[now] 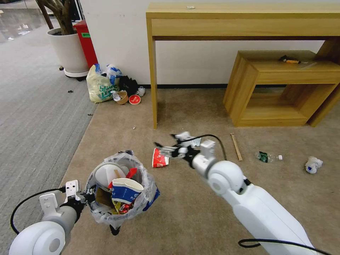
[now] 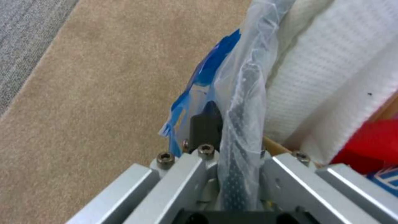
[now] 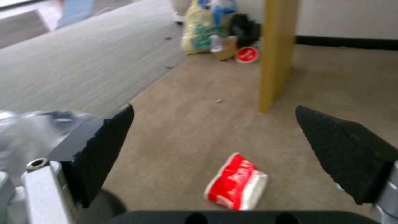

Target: Pick up the trash bin and place the garbage on the floor into it.

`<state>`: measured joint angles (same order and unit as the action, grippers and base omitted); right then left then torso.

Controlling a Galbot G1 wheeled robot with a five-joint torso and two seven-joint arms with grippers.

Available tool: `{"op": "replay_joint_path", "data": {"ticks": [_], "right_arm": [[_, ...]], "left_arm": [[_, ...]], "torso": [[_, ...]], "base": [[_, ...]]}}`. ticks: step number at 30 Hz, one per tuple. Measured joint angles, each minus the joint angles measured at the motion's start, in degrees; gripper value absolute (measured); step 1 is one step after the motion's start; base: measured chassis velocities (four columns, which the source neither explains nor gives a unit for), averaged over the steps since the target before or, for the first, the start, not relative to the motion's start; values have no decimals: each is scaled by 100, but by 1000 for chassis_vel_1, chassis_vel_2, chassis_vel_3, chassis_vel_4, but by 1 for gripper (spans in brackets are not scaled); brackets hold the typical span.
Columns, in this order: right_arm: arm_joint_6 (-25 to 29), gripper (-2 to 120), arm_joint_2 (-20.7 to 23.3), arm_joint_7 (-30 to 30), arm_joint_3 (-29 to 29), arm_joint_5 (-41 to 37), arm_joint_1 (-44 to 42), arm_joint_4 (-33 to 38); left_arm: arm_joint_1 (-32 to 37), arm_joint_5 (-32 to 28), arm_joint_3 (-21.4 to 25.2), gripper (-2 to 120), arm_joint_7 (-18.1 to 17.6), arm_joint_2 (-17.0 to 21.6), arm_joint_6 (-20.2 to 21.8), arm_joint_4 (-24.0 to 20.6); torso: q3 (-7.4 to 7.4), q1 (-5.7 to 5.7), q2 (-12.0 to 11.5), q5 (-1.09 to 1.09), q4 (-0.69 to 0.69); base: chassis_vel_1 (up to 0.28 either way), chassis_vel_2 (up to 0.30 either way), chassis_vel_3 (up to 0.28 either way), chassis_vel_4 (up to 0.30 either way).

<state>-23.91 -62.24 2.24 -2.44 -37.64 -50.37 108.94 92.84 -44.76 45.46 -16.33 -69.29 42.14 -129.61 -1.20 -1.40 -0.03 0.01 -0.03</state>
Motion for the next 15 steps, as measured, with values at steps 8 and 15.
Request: {"op": "replay_joint_path", "data": {"ticks": [8,15], "right_arm": [[96,100,-166,-102,-491,55,-277,-36],[109,100,-177,-305,-745,169,-448,-54]], "left_arm": [[56,26,70,0,87,4,0,-16],[68,51,102,0,98,16,0,39]], "torso": [[0,0,0,-1,2],[0,0,0,-1,2]], "base": [[0,0,0,0],[-100,95,99,-91]]}}
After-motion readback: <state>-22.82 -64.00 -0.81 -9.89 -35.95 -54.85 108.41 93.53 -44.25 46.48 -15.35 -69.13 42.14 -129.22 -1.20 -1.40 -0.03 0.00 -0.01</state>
